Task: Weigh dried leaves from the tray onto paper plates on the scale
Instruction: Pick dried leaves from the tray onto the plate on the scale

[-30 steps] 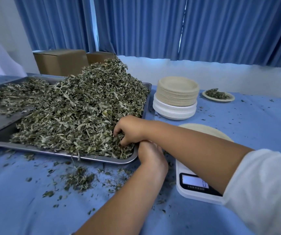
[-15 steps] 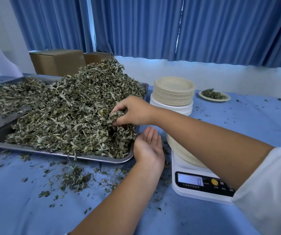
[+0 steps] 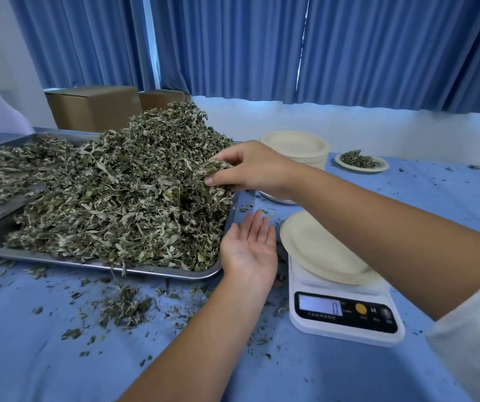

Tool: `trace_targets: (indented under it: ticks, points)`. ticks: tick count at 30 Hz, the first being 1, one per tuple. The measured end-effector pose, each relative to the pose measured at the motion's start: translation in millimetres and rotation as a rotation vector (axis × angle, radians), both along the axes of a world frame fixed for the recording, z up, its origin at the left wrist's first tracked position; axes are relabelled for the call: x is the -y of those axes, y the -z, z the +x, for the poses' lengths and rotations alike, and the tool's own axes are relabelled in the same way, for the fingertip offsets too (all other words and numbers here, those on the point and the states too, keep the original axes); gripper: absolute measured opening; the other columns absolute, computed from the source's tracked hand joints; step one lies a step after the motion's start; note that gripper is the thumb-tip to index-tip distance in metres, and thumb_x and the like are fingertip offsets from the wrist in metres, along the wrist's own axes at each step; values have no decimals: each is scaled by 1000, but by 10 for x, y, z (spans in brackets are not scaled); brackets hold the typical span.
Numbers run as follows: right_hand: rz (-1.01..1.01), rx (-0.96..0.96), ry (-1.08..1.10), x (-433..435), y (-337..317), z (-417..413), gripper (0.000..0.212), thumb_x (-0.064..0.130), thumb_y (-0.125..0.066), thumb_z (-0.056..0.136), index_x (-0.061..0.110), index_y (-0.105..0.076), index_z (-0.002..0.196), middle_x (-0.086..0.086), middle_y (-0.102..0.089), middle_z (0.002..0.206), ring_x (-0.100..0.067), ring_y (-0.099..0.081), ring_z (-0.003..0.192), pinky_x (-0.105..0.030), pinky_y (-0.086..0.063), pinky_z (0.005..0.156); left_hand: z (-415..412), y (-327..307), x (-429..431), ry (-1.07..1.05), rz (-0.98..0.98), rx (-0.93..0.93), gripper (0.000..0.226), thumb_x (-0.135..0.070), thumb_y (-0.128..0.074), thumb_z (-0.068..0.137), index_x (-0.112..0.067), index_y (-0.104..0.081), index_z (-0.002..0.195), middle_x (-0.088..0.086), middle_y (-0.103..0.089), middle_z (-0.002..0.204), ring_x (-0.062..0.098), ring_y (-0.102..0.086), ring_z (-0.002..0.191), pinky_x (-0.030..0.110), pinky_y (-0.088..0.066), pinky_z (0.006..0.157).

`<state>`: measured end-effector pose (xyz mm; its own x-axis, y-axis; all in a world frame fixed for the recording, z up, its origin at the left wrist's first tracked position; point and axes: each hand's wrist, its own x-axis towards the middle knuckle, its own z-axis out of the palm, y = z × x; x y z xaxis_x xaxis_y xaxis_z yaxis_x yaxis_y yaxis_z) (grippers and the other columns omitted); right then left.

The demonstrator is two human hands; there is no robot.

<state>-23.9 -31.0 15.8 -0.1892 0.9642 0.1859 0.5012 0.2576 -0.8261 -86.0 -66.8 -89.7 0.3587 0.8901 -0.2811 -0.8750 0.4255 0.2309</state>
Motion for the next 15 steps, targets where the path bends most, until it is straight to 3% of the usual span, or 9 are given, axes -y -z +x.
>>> trace_targets:
  ticks: [6, 9, 11, 15]
  points:
    - [-152, -24, -24, 119, -6, 394, 9, 11, -76, 80, 13, -73, 89, 2, -69, 77, -5, -63, 72, -19, -53, 67, 33, -28, -2, 40, -4, 53, 46, -30, -28, 103, 3, -49, 128, 19, -58, 123, 31, -51, 122, 42, -37, 107]
    - [-205, -25, -17, 190, 80, 458, 14, 7, -75, 81, 6, -72, 94, 2, -70, 77, -4, -64, 69, -14, -52, 64, 17, -77, 2, 29, -48, 83, 38, -30, -30, 103, -1, -50, 115, 18, -57, 101, 33, -52, 116, 45, -38, 104]
    - [-211, 18, -6, 223, 140, 469, 22, 8, -76, 80, 1, -71, 100, -6, -70, 83, -10, -64, 72, -21, -56, 70, 9, -109, 13, 16, -72, 83, 35, -30, -32, 103, -1, -52, 101, 17, -55, 97, 33, -55, 105, 46, -40, 102]
    - [-212, 90, -16, 295, 201, 401, 24, 8, -76, 80, 0, -70, 102, -22, -70, 101, -19, -66, 82, -37, -57, 84, 3, -114, 34, -17, -76, 23, 32, -26, -33, 103, -6, -58, 99, 14, -62, 105, 32, -61, 89, 47, -46, 96]
